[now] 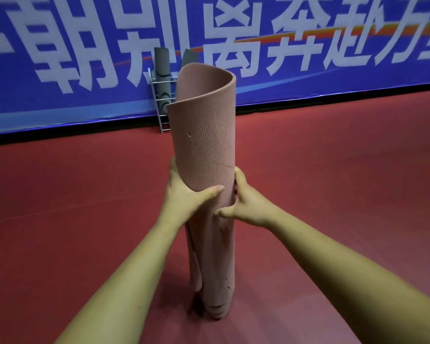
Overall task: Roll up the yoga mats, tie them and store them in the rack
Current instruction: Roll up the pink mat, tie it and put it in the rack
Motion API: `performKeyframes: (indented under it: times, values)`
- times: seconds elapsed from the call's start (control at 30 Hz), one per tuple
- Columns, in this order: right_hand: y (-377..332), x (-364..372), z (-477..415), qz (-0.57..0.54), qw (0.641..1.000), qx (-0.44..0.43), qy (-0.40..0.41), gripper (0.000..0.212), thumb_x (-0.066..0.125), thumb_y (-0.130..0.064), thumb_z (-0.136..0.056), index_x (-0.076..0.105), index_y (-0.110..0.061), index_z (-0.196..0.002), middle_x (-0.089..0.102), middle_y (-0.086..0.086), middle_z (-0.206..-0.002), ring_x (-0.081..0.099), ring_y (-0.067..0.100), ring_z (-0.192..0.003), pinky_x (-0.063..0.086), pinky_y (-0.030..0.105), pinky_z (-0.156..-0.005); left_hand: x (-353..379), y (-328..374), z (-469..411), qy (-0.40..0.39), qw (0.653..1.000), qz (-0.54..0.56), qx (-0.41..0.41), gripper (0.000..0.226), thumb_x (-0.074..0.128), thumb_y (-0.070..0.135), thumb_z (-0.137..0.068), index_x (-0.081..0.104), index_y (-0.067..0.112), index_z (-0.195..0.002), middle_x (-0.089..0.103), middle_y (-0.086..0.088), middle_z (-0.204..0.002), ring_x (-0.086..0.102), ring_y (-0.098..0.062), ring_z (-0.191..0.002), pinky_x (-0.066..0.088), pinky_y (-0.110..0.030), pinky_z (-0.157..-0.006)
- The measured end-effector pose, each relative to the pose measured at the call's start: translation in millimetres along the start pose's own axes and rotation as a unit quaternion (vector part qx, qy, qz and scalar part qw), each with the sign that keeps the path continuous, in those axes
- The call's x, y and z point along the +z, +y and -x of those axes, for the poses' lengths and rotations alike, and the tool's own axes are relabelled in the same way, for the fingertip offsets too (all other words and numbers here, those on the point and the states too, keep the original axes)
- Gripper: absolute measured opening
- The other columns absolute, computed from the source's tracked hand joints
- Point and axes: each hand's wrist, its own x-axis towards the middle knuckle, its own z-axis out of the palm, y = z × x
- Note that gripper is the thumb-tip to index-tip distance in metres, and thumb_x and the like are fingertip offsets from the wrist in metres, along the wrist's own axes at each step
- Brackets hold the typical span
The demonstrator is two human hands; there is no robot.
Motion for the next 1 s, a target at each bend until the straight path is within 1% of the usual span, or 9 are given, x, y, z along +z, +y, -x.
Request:
performKeyframes:
  times: [0.1, 0.17, 0.23, 0.4, 0.53, 0.67, 0.8, 0.93, 1.0]
  values:
    - [-32, -27, -23, 0.002, 0.996, 0.036, 0.080, 0.066, 0.066, -0.010, -0.082, 0.043, -0.009, -0.144, 0.057, 0.008, -0.136, 0.058, 0.018, -0.118, 0.048, 0.037, -0.103, -9, -10, 0, 0.016, 1.000, 0.015, -0.008, 0.114, 0.094, 0.043, -0.050, 0.028, 0.032, -0.143, 0.053, 0.009, -0.134, 0.052, -0.004, -0.116, 0.039, -0.019, -0.095]
    - [-76, -55, -40, -0.018, 0.979, 0.029, 0.202, 0.055, 0.063, -0.027, -0.087, 0.053, -0.006, -0.137, 0.062, 0.009, -0.126, 0.059, 0.020, -0.113, 0.046, 0.031, -0.092, -13, -12, -1, 0.007, 1.000, 0.027, -0.013, 0.118, 0.088, 0.054, -0.043, 0.028, 0.033, -0.143, 0.053, 0.011, -0.134, 0.052, -0.004, -0.118, 0.039, -0.020, -0.097]
    - [-129, -77, -52, -0.013, 0.972, -0.003, 0.236, 0.054, 0.055, -0.046, -0.095, 0.055, -0.009, -0.135, 0.061, 0.003, -0.119, 0.059, 0.016, -0.106, 0.043, 0.029, -0.083, -14, -14, 0, 0.001, 0.999, 0.041, -0.015, 0.117, 0.083, 0.059, -0.040, 0.029, 0.035, -0.140, 0.054, 0.010, -0.133, 0.054, -0.006, -0.119, 0.042, -0.023, -0.100]
    - [-226, -88, -72, 0.202, 0.967, -0.052, 0.144, 0.073, 0.042, -0.065, -0.095, 0.044, -0.010, -0.143, 0.051, 0.006, -0.139, 0.051, 0.021, -0.124, 0.038, 0.030, -0.087, -11, -10, 3, -0.001, 0.999, 0.053, 0.000, 0.111, 0.083, 0.060, -0.039, 0.029, 0.041, -0.134, 0.055, 0.013, -0.128, 0.053, -0.004, -0.116, 0.041, -0.020, -0.098]
    - [-234, -66, -84, 0.331, 0.944, -0.010, -0.006, 0.074, 0.038, -0.075, -0.090, 0.042, -0.027, -0.146, 0.038, 0.006, -0.154, 0.037, 0.026, -0.141, 0.030, 0.039, -0.114, -10, -10, 5, 0.008, 0.998, 0.060, 0.009, 0.108, 0.087, 0.057, -0.042, 0.028, 0.042, -0.131, 0.054, 0.007, -0.131, 0.053, -0.007, -0.120, 0.042, -0.023, -0.102]
    - [-231, -52, -79, 0.365, 0.930, 0.007, -0.036, 0.079, 0.038, -0.078, -0.088, 0.028, -0.034, -0.152, 0.015, 0.012, -0.162, 0.014, 0.031, -0.150, 0.017, 0.048, -0.119, -13, -26, 7, 0.000, 0.997, 0.068, -0.023, 0.107, 0.095, 0.041, -0.048, 0.027, 0.035, -0.131, 0.054, 0.011, -0.124, 0.054, -0.007, -0.114, 0.038, -0.003, -0.088]
    - [-188, -28, -77, 0.401, 0.912, 0.061, -0.059, 0.089, 0.038, -0.084, -0.082, 0.021, -0.035, -0.154, 0.008, 0.013, -0.162, 0.015, 0.038, -0.149, 0.019, 0.049, -0.118, -6, -57, 24, -0.065, 0.993, 0.039, -0.090, 0.112, 0.096, 0.043, -0.048, 0.030, 0.025, -0.136, 0.057, 0.015, -0.113, 0.058, -0.009, -0.110, 0.041, -0.012, -0.084]
    - [-152, -1, -82, 0.422, 0.902, 0.083, -0.042, 0.092, 0.029, -0.089, -0.080, 0.011, -0.041, -0.156, 0.005, 0.017, -0.162, 0.011, 0.044, -0.146, 0.021, 0.057, -0.117, 4, -66, 31, -0.069, 0.991, 0.027, -0.109, 0.102, 0.095, 0.016, -0.057, 0.030, 0.015, -0.135, 0.053, 0.014, -0.106, 0.054, -0.011, -0.105, 0.035, 0.004, -0.068]
    - [-155, -3, -82, 0.392, 0.916, 0.085, -0.026, 0.091, 0.032, -0.087, -0.080, 0.018, -0.037, -0.155, 0.011, 0.019, -0.160, 0.017, 0.045, -0.144, 0.023, 0.056, -0.116, 5, -66, 31, -0.074, 0.990, 0.030, -0.116, 0.103, 0.096, 0.020, -0.056, 0.031, 0.014, -0.135, 0.054, 0.016, -0.104, 0.056, -0.011, -0.102, 0.038, -0.001, -0.069]
